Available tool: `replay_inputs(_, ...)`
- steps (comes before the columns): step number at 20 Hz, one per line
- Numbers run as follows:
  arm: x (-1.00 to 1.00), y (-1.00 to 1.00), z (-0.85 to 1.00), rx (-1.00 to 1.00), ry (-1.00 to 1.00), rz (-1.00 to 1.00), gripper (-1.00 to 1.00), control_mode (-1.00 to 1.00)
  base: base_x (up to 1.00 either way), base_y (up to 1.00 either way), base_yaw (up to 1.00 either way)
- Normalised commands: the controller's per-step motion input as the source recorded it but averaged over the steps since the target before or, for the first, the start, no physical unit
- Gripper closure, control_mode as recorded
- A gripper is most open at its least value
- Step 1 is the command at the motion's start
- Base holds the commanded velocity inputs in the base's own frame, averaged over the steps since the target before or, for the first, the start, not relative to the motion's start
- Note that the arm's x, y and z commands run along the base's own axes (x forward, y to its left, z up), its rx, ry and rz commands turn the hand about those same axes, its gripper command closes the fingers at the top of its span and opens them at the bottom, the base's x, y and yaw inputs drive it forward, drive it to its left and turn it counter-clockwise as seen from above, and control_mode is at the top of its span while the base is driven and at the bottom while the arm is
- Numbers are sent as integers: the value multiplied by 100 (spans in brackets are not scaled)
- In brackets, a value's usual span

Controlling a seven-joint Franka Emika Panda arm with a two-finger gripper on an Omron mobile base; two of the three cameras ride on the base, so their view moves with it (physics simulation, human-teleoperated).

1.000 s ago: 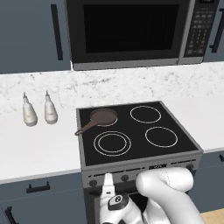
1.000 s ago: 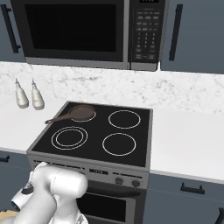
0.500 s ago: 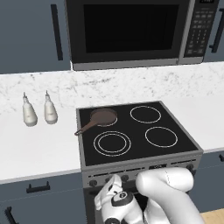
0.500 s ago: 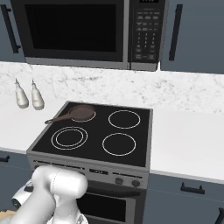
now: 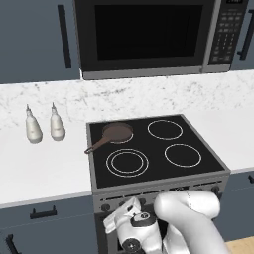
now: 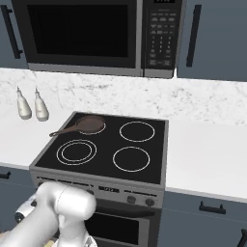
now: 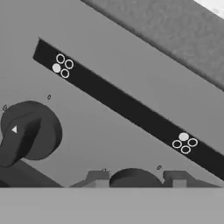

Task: Turn off the rear left burner of the stove.

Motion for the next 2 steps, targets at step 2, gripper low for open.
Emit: replay_inputs(2, 8, -31, -2, 70, 1, 0, 100, -100, 0, 0, 0)
